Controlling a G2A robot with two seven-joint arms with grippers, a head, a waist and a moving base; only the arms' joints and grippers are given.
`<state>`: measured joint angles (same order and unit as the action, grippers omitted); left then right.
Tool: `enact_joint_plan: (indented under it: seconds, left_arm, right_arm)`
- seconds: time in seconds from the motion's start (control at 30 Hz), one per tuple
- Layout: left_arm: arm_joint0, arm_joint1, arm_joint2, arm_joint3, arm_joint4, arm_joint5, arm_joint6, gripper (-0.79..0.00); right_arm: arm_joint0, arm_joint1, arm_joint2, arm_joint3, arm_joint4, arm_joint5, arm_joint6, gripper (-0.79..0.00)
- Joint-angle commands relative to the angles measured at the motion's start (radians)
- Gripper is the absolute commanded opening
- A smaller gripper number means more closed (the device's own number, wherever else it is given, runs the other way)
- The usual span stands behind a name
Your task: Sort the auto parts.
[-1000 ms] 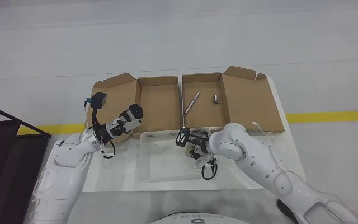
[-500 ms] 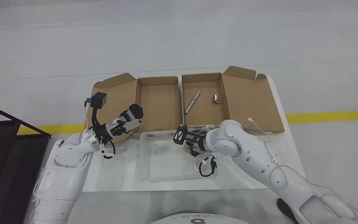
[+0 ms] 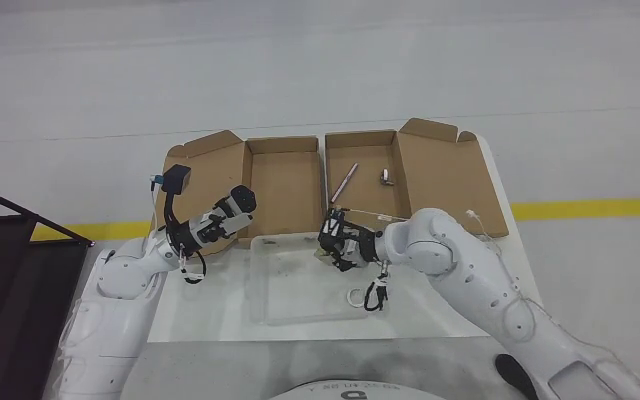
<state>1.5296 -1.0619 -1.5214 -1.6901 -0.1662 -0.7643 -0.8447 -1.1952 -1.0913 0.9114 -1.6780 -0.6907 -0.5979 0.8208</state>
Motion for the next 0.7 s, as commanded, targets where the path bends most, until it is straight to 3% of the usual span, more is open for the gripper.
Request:
enact_joint_plan:
  seconds: [0.0,0.13,0.4,0.57,0.67]
  left_arm:
    - [0.000,0.000,0.000,0.000,0.000,0.000,0.000,0.000]
    - [0.000,0.000,0.000,0.000,0.000,0.000,0.000,0.000]
    - [0.000,0.000,0.000,0.000,0.000,0.000,0.000,0.000]
    - [0.000,0.000,0.000,0.000,0.000,0.000,0.000,0.000]
    - [0.000,0.000,0.000,0.000,0.000,0.000,0.000,0.000]
  right_arm:
    - [-0.017,0.007,0.043,0.014,0.071,-0.062,-0.076,-0.785]
    - [-0.052,0.020,0.117,0.043,0.193,-0.200,-0.203,-0.785]
    - [-0.059,0.033,0.153,0.172,0.556,-0.414,-0.302,-0.785]
    - [-0.026,0.041,0.122,0.203,0.822,-0.414,-0.230,-0.785]
    - [-0.005,0.043,0.098,0.213,1.036,-0.414,-0.125,-0.785]
